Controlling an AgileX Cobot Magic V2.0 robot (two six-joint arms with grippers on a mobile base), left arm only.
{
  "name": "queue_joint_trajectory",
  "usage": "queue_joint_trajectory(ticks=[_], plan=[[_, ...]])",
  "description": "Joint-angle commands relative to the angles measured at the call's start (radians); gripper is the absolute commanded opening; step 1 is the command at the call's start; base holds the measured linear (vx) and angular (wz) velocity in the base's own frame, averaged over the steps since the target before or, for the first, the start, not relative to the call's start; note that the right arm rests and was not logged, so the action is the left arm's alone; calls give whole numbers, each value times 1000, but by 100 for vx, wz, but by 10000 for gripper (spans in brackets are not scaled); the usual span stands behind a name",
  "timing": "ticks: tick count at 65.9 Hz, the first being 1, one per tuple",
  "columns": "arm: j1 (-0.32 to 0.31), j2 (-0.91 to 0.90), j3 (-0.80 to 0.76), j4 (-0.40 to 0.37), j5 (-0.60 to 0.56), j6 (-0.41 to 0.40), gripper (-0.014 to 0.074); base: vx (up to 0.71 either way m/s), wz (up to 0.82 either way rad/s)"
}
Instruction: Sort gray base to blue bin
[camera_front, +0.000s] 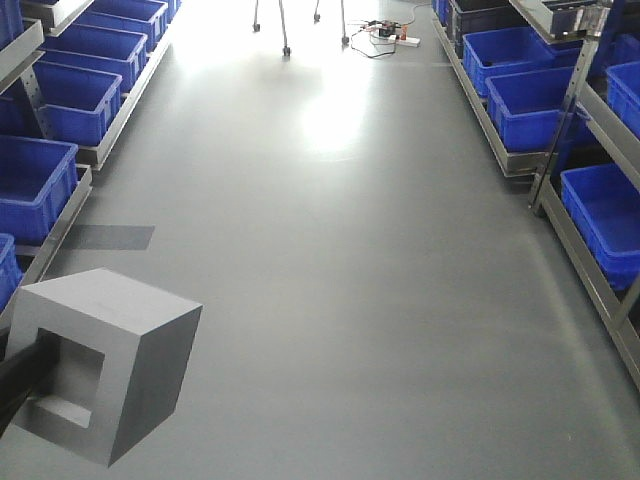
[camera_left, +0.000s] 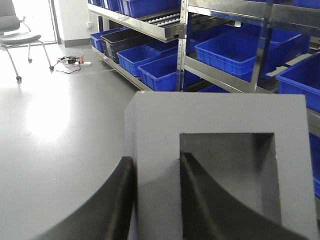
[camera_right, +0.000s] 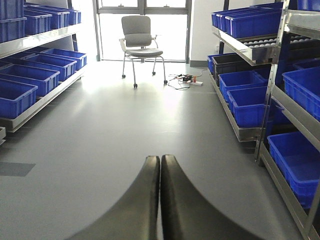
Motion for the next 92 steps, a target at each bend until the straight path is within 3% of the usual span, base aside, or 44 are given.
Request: queue_joint_trajectory(ticks=[1,92], plan=[[-2,2,-32,-18,-96,-3,-6,51,0],[-2,2,-32,-18,-94,-3,-6,50,1]])
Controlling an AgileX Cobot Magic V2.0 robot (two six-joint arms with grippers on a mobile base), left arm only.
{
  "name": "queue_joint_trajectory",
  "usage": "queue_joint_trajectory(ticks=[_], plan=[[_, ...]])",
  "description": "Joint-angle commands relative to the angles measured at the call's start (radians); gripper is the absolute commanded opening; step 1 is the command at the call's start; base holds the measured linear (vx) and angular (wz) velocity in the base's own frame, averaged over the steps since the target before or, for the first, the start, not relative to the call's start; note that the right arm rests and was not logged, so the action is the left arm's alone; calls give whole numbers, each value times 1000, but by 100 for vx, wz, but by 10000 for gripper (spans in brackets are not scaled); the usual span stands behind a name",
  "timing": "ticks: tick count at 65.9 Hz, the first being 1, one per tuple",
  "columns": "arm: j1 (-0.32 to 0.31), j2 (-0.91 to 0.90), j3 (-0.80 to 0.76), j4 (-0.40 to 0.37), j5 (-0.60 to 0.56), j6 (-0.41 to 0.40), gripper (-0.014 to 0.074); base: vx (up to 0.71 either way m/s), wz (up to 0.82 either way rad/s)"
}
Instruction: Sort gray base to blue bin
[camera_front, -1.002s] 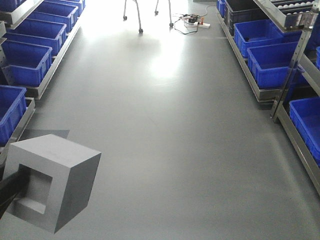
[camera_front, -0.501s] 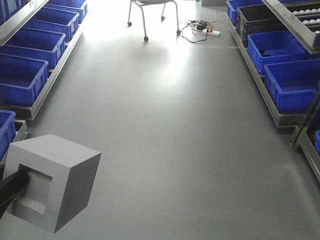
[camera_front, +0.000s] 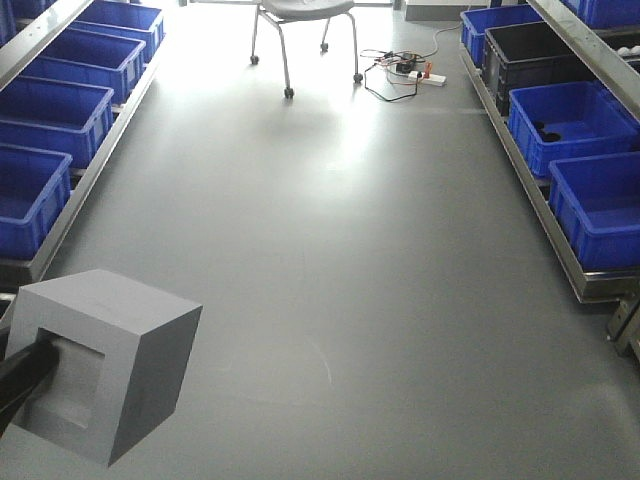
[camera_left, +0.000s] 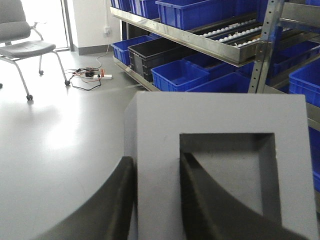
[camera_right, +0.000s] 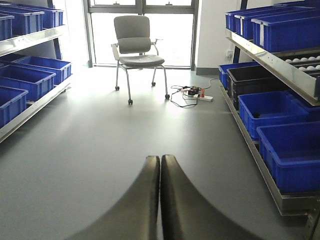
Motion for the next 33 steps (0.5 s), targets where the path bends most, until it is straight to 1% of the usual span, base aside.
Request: queue_joint_trajectory(ticks=[1,21,33], plan=[[-2,2,-32,-18,-94,-3,-6,45,-8],[-2,2,-32,-18,-95,-3,-6,44,-8],[-2,2,-32,-18,-95,-3,-6,41,8]])
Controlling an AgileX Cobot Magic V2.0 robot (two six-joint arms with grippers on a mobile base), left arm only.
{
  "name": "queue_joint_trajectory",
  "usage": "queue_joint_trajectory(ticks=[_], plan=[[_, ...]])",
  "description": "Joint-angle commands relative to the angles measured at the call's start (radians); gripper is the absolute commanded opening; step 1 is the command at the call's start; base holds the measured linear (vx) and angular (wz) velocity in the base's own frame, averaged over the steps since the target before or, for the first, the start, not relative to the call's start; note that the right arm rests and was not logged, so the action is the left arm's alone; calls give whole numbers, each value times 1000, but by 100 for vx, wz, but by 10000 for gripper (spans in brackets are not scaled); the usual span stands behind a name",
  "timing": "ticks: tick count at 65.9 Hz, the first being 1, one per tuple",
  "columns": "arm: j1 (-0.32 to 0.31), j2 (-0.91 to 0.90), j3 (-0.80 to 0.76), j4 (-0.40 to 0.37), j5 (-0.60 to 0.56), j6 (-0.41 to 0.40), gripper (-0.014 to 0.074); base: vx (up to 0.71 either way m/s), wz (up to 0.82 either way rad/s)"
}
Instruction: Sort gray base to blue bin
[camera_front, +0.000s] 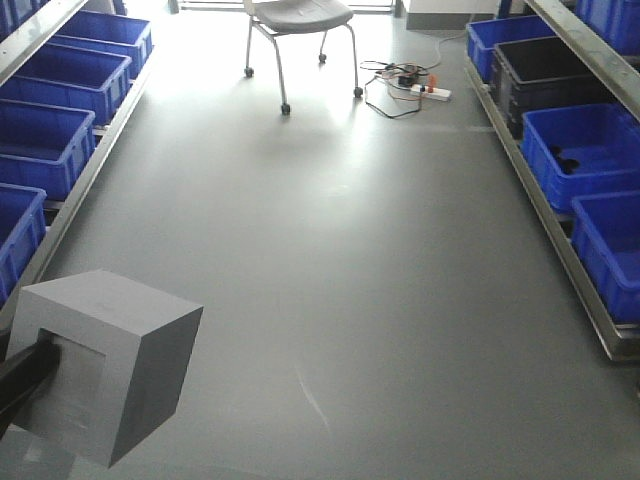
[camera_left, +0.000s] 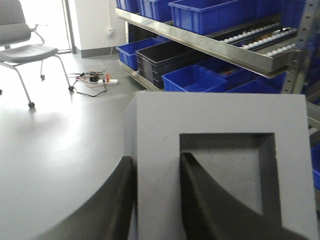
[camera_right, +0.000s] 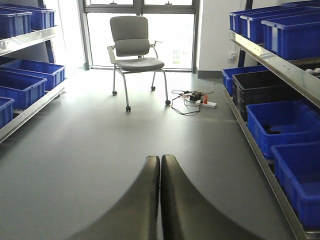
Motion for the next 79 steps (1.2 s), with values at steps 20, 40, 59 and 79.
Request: queue_joint_trajectory(ticks=[20,40,59,79], plan=[[-2,2,-32,-18,-95,-3,-6,35,53],[-2,2,-32,-18,-95,-3,-6,26,87],[-2,2,-32,-18,-95,-3,-6,20,79],[-2,2,-32,-18,-95,-3,-6,18,79]])
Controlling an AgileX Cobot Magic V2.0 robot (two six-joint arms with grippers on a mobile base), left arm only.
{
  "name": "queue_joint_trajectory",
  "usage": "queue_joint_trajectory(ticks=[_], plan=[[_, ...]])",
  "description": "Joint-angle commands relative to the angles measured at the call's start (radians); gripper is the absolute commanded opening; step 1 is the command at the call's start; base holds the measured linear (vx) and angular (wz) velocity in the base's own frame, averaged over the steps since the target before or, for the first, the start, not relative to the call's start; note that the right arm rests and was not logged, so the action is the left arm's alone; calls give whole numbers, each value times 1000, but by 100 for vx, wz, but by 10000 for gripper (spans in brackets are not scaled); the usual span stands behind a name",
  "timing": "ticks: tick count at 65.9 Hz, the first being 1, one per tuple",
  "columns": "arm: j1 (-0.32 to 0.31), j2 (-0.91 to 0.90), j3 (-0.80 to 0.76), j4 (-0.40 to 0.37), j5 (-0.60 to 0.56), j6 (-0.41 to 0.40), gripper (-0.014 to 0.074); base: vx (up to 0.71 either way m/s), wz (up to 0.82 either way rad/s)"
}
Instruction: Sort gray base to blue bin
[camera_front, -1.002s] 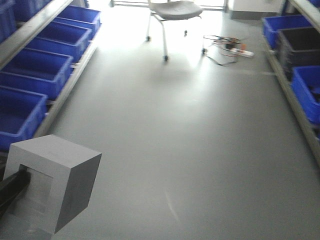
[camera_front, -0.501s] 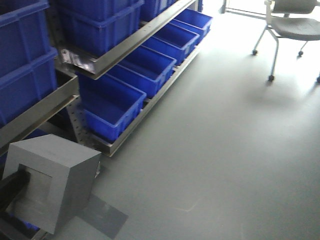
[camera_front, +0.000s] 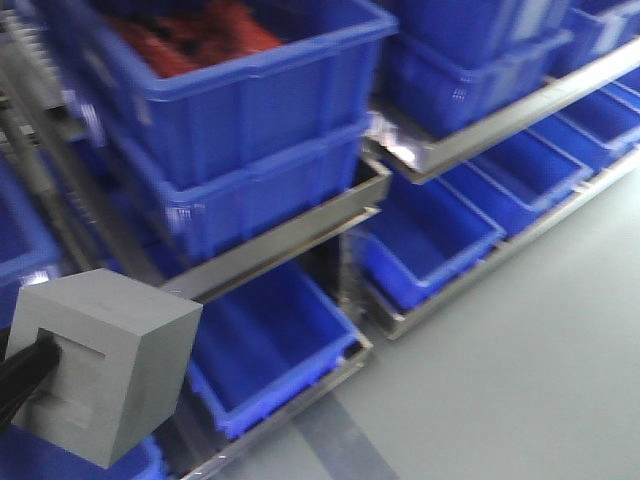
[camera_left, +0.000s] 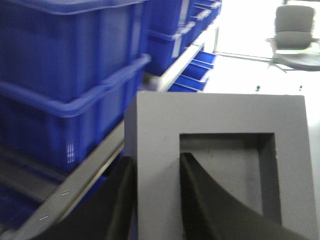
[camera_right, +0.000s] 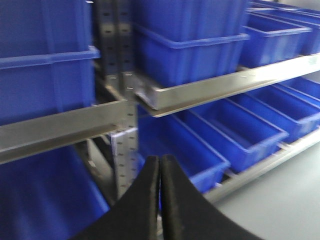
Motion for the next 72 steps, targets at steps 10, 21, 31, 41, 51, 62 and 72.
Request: queue_joint_trajectory(ticks=[10,21,31,41,51,62,72], plan=[[-2,2,-32,-18,-95,-3,-6,17,83],[-2,2,-32,-18,-95,-3,-6,14,74],[-2,2,-32,-18,-95,-3,-6,12,62],[-2,2,-32,-18,-95,-3,-6,10,54],[-2,2,-32,-18,-95,-3,-6,9,50],[-2,2,-32,-18,-95,-3,-6,8,44],[-2,2,-32,-18,-95,-3,-6,6,30]])
